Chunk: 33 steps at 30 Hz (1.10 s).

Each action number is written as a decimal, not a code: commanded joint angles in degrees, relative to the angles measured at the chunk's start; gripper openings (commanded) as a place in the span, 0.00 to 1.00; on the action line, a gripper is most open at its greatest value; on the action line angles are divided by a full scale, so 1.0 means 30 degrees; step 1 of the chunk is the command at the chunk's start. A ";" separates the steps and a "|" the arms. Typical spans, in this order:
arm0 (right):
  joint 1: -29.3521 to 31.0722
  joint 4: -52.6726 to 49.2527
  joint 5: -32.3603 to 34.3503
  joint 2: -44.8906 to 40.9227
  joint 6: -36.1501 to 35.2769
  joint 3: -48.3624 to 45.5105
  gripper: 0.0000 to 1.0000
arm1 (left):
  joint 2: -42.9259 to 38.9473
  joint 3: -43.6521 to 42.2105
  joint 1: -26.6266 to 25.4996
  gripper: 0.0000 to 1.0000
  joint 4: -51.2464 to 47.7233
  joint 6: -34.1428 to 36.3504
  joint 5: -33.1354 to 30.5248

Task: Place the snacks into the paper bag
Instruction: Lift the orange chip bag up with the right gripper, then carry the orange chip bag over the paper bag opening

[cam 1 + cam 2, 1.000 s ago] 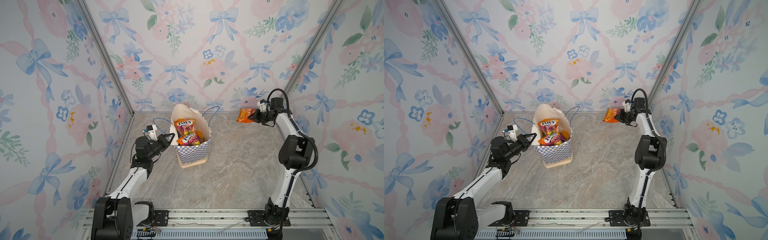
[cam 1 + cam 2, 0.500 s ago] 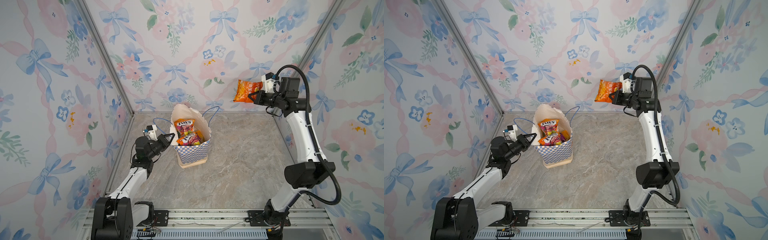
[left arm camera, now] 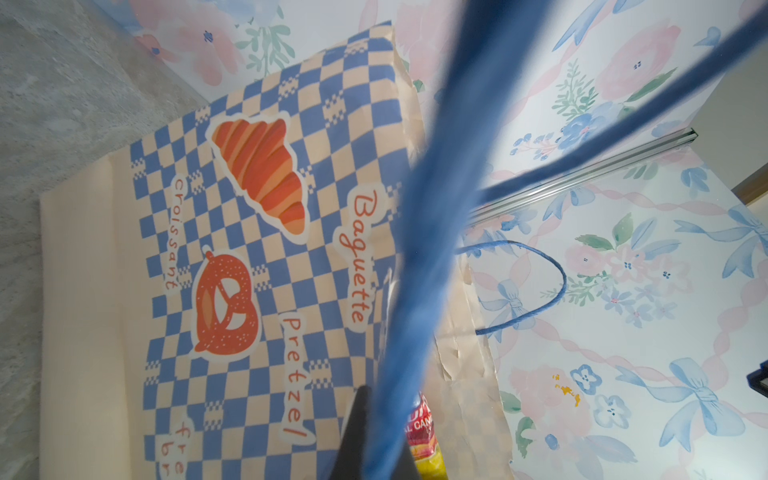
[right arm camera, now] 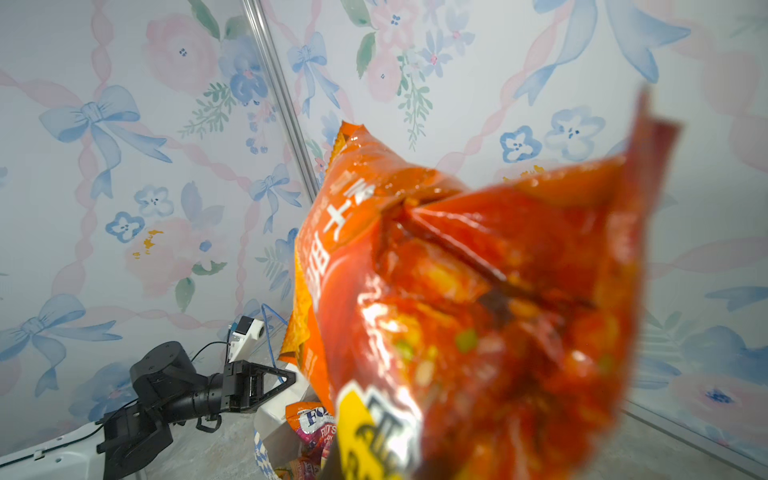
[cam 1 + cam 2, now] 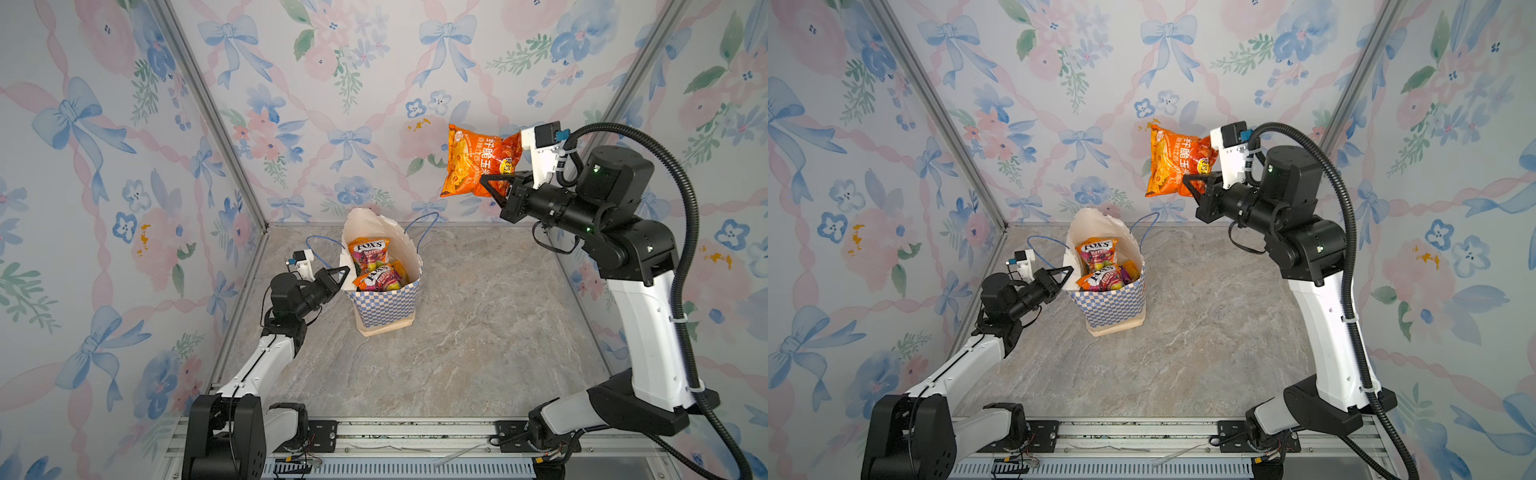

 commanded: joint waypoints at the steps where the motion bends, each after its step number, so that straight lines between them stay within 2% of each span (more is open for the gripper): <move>1: 0.1658 -0.1311 0.2109 0.0863 -0.0816 0.0855 0.00 | -0.0209 -0.0080 -0.0176 0.00 -0.0005 0.0310 0.0576; 5: 0.3923 -0.2806 0.4328 0.2416 -0.1411 0.2379 0.00 | -0.0252 -0.0084 -0.0207 0.00 -0.0012 0.0310 0.0517; 12: 0.5953 -0.5877 0.6746 0.6448 -0.1406 0.5760 0.00 | -0.0280 -0.0189 -0.0234 0.00 0.0010 0.0309 0.0527; 17: 0.6374 -0.6955 0.6641 0.8264 -0.1193 0.6628 0.00 | -0.0270 -0.0206 -0.0235 0.00 0.0039 0.0281 0.0461; 28: 0.6657 -0.7566 0.5459 1.0478 -0.0148 0.6274 0.00 | -0.0041 -0.0091 -0.0245 0.00 0.0127 0.0193 0.0521; 33: 0.7026 -0.8129 0.5700 1.1550 -0.0238 0.6707 0.00 | -0.0165 -0.0006 -0.0264 0.00 0.0160 0.0134 0.0500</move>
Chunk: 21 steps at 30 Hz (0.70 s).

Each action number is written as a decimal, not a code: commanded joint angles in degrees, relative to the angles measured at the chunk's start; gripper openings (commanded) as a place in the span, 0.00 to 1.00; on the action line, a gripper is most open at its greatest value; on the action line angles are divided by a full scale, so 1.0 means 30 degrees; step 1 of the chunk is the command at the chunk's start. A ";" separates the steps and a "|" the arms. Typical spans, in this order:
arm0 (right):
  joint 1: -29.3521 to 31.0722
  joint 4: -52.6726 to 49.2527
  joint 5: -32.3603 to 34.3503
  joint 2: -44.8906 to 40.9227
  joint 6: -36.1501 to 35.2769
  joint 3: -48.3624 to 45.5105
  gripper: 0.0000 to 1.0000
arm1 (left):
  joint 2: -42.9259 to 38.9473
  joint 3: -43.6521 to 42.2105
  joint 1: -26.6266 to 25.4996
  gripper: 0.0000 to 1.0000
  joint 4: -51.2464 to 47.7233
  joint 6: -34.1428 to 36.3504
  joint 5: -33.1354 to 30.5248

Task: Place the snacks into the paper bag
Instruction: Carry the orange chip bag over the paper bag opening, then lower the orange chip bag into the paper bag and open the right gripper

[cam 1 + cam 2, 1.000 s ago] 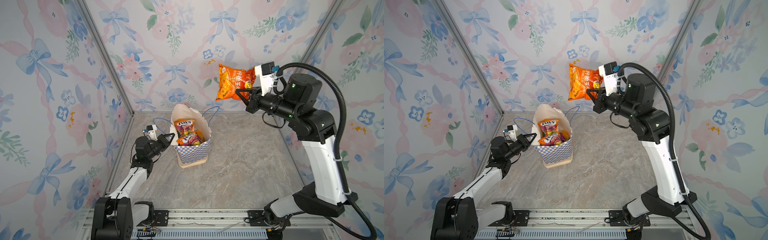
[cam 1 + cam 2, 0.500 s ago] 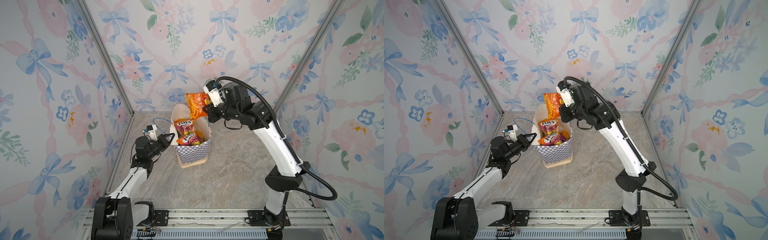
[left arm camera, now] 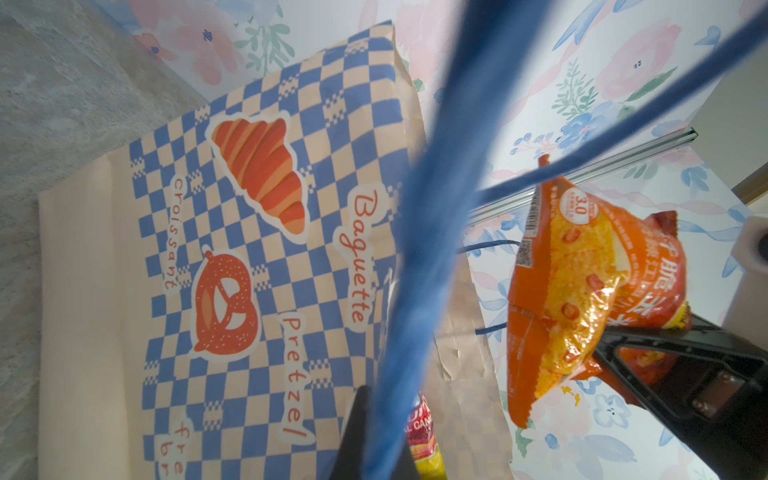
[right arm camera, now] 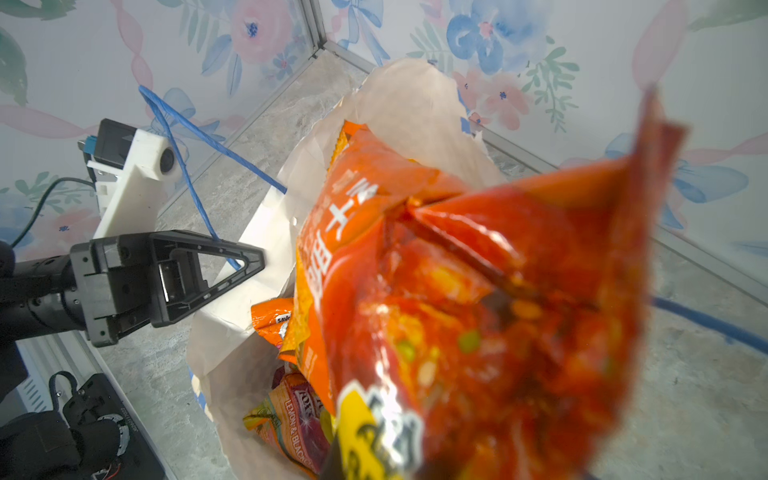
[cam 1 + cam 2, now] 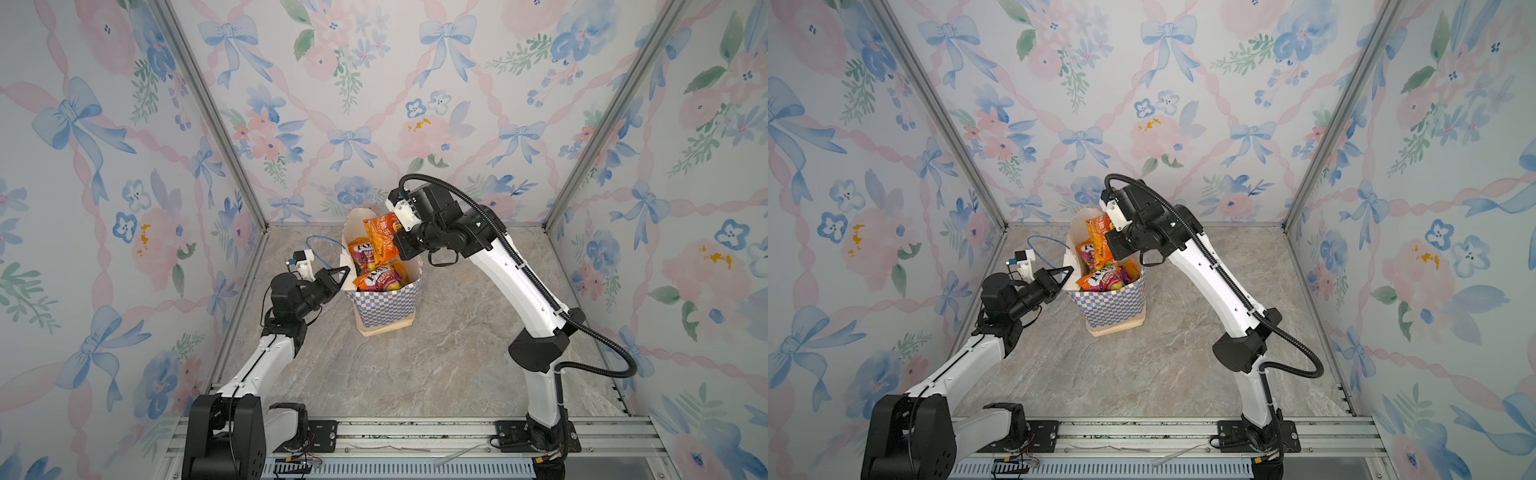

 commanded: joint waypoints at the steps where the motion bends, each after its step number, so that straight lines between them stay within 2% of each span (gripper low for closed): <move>1: 0.0423 -0.0955 -0.0146 0.0858 0.0399 0.0795 0.00 | -0.0166 0.0007 -0.0228 0.00 0.0156 0.0134 0.0478; 17: 0.0890 -0.0889 -0.1599 0.2411 0.1489 0.0248 0.00 | -0.0143 0.0008 -0.0257 0.00 0.0243 0.0032 0.0464; 21: 0.0890 -0.1119 -0.1405 0.2643 0.1599 0.0146 0.00 | -0.0259 0.0007 -0.0256 0.00 0.0243 0.0017 0.0479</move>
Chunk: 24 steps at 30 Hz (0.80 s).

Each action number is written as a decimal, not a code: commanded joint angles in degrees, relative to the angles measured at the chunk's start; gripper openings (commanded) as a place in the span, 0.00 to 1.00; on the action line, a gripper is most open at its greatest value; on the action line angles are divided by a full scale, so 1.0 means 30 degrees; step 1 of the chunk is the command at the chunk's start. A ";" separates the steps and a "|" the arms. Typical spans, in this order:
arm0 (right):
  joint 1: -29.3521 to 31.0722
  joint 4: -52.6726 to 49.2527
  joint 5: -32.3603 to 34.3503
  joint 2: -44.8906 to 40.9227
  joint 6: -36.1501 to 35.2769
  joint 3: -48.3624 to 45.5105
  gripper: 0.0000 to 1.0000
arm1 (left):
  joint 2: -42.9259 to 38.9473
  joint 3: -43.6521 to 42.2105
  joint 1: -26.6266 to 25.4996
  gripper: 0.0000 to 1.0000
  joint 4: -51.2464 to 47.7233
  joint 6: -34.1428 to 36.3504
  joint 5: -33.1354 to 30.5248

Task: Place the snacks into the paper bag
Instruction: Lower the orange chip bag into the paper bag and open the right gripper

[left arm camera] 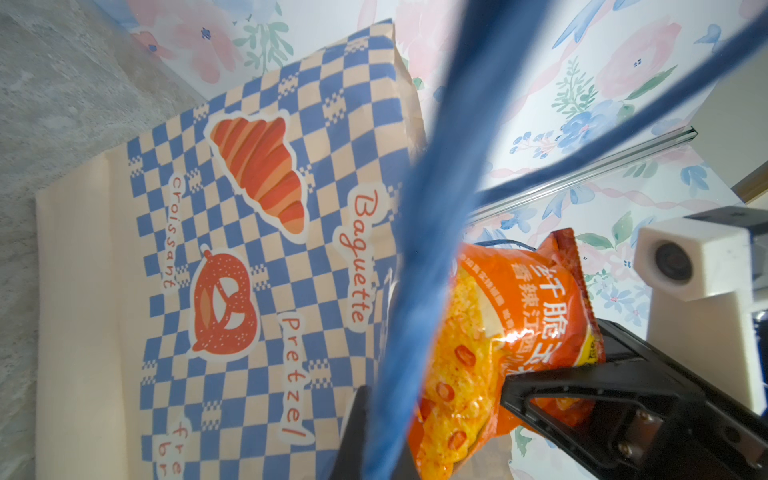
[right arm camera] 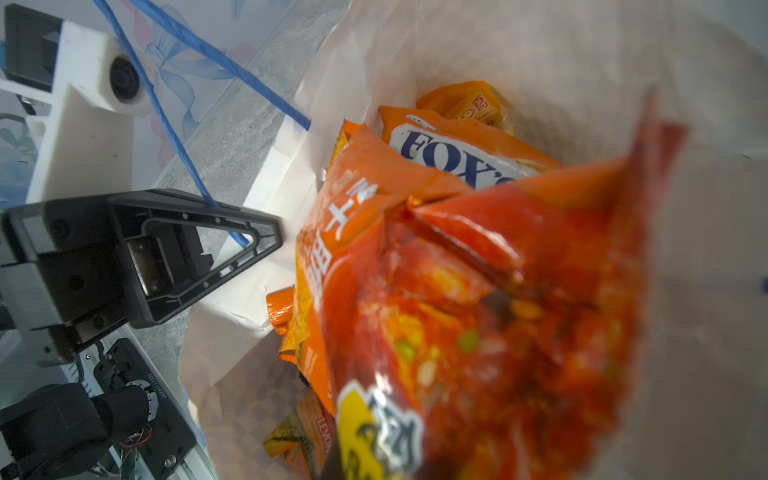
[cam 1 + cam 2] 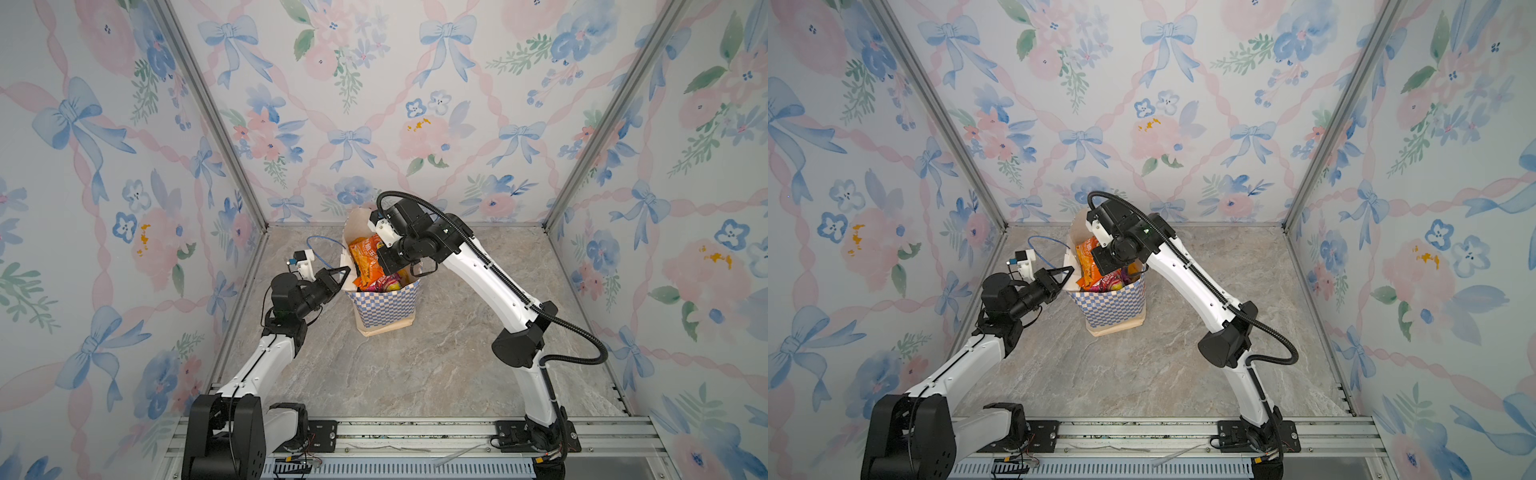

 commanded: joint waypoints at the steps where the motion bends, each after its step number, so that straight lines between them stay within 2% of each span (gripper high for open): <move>1: 0.0162 -0.0506 -0.0133 0.0482 0.0401 -0.0105 0.00 | -0.0309 -0.0006 -0.0184 0.00 0.0237 0.0028 0.0493; 6: 0.0162 -0.0774 -0.0026 0.0416 0.0292 -0.0271 0.21 | -0.0406 -0.0080 -0.0186 0.00 0.0237 0.0024 0.0462; 8: 0.0162 -0.0985 0.0332 0.0414 0.0162 -0.0271 0.40 | -0.0374 -0.0095 -0.0186 0.00 0.0244 0.0013 0.0460; 9: 0.0162 -0.1093 0.0473 0.0397 0.0058 -0.0249 0.45 | -0.0335 -0.0080 -0.0186 0.00 0.0237 0.0024 0.0462; 11: 0.0133 -0.1357 0.0792 0.0344 -0.0179 -0.0154 0.48 | -0.0344 -0.0050 -0.0184 0.00 0.0237 0.0002 0.0464; 16: 0.0017 -0.1718 0.2054 0.0042 -0.0677 -0.0039 0.62 | -0.0318 -0.0014 -0.0184 0.00 0.0237 0.0017 0.0468; 24: 0.0058 -0.1280 0.3427 -0.1249 -0.1559 0.0070 0.66 | -0.0143 0.0094 -0.0182 0.00 0.0238 0.0024 0.0483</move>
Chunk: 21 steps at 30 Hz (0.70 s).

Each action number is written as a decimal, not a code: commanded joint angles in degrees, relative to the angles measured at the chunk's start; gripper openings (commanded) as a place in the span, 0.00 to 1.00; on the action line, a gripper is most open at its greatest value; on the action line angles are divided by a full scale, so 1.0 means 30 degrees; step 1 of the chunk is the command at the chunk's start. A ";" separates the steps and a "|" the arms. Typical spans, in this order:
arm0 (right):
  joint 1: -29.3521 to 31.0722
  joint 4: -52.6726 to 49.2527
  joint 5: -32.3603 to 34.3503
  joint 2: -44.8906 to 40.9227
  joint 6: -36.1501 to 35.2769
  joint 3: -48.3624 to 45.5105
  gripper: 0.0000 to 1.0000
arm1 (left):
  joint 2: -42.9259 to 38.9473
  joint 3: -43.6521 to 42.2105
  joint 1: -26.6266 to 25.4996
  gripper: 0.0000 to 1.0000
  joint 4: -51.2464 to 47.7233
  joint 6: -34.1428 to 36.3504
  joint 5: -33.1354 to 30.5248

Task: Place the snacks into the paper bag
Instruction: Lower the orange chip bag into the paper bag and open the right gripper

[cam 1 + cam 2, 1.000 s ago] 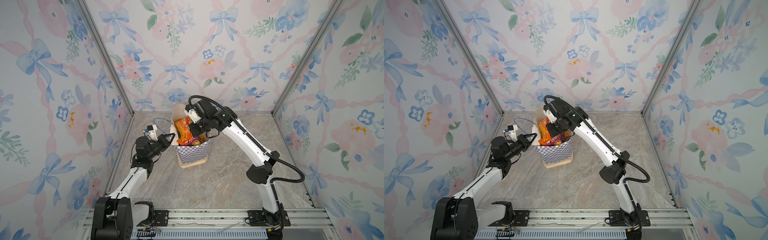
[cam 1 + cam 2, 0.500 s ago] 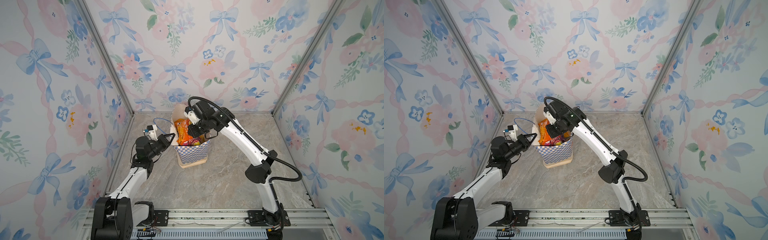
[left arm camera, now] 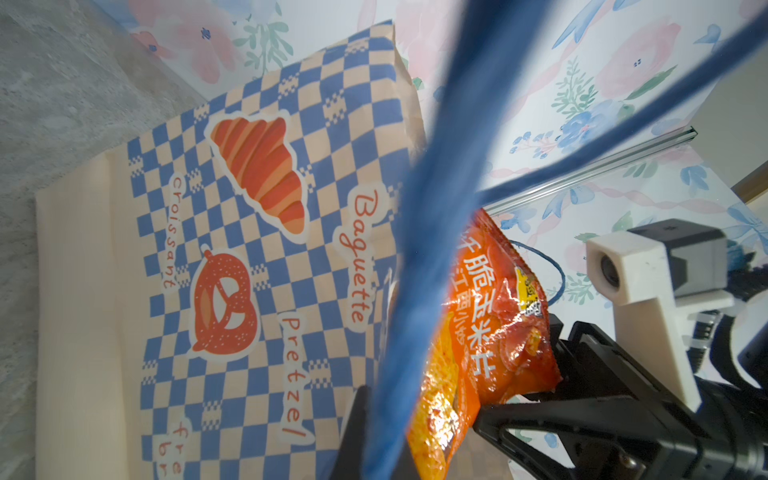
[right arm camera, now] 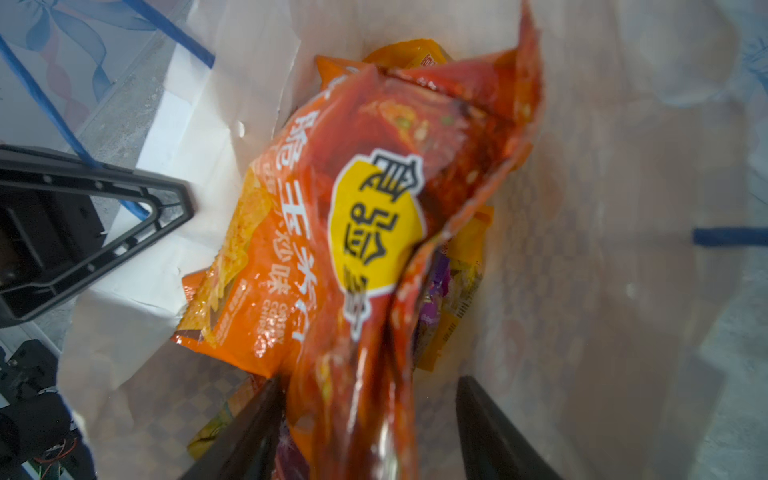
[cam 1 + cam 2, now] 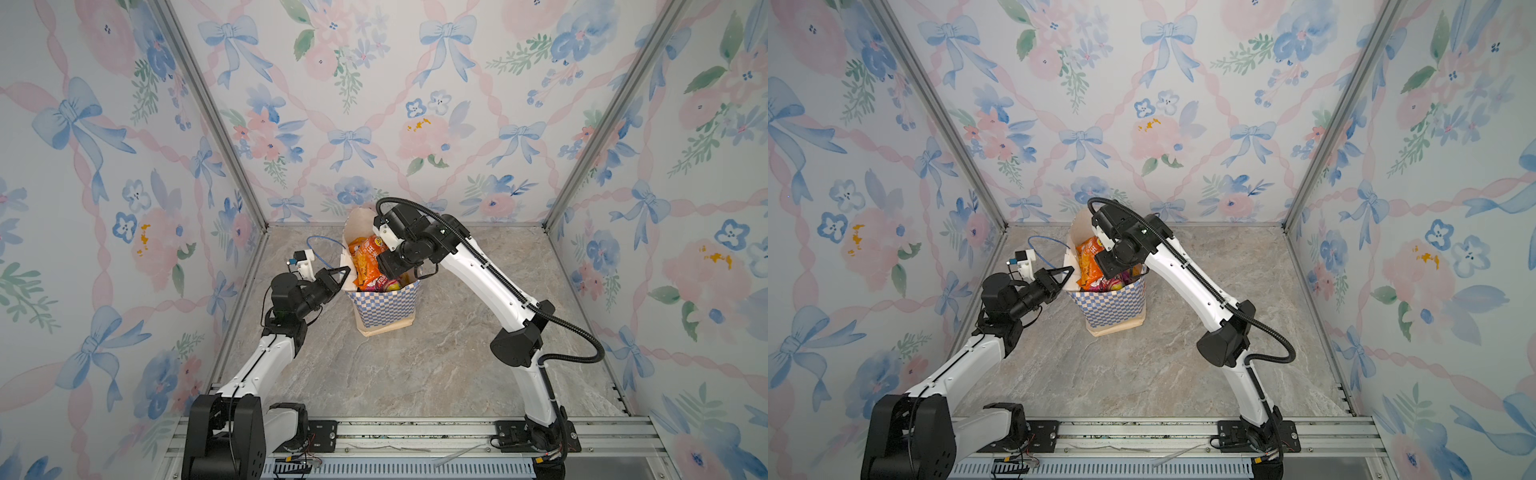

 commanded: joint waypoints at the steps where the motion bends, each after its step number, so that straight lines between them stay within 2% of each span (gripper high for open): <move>1: 0.0129 0.0316 0.0777 -0.1616 -0.0734 0.0075 0.66 | -0.0106 0.0124 -0.0183 0.00 0.0237 0.0024 0.0506; 10: 0.0682 0.4087 0.0265 -0.4286 -0.1630 -0.1055 0.67 | 0.0038 0.0263 -0.0184 0.00 0.0238 0.0024 0.0520; 15: 0.0718 0.7710 -0.3872 -0.5310 -0.0821 -0.2991 0.67 | 0.0160 0.0301 -0.0184 0.00 0.0246 -0.0005 0.0573; 21: 0.0718 0.9693 -0.7478 -0.4066 0.1049 -0.3201 0.67 | 0.0087 0.0309 -0.0184 0.00 0.0237 -0.0005 0.0568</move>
